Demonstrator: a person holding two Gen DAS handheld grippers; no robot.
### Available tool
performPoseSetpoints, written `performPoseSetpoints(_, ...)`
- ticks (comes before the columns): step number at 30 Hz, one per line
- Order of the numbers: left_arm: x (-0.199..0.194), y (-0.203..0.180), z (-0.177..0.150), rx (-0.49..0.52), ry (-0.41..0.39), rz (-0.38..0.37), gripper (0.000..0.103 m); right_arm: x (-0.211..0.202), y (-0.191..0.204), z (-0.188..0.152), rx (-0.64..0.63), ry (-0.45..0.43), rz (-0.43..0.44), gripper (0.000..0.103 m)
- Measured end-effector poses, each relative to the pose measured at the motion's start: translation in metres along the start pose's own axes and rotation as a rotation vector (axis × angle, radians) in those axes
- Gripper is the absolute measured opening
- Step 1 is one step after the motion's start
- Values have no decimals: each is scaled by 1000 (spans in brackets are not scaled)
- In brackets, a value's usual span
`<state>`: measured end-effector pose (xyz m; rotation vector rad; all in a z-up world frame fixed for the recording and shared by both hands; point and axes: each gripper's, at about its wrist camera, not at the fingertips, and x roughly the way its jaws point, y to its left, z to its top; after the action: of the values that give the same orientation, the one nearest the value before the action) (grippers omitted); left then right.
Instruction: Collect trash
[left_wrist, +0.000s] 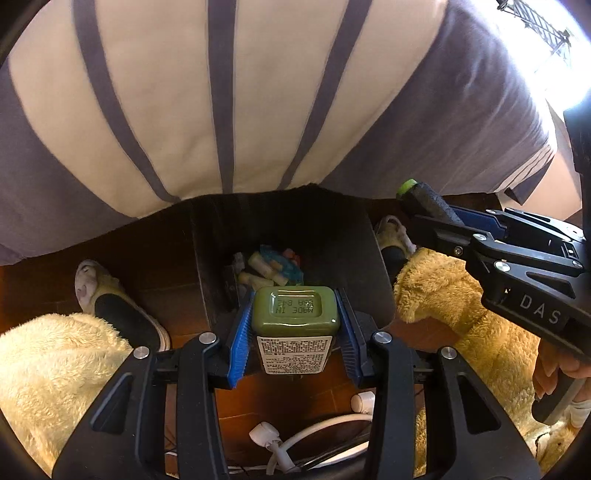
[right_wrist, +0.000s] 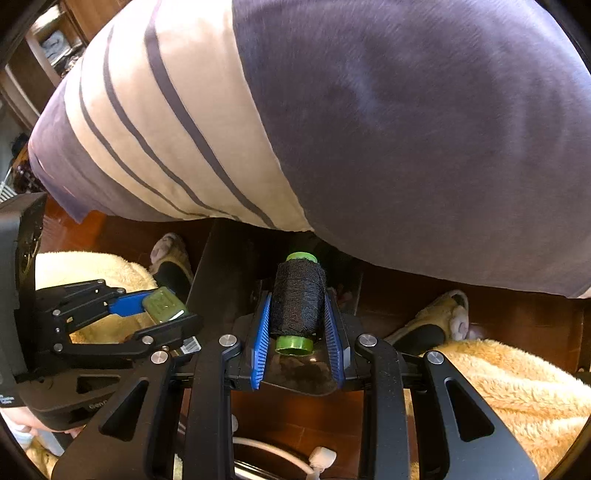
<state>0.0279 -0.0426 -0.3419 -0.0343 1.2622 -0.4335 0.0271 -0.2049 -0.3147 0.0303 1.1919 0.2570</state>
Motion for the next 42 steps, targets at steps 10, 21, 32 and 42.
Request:
performPoseSetpoints(10,14,0,11,4,56,-7,39,16,-8,10,29,24,22,30)
performPoseSetpoints(21,-6,6,17,-5,1,57,77,-14,-26,14,75,-56,-41,69)
performPoseSetpoints(32,-88,-8,23,0,-184,91,95,-80,-18,11,50,-216,-99,100)
performPoseSetpoints(42,-175,-27,29,17,-383,163,95,-162,-4,11,39,-417,-198,100)
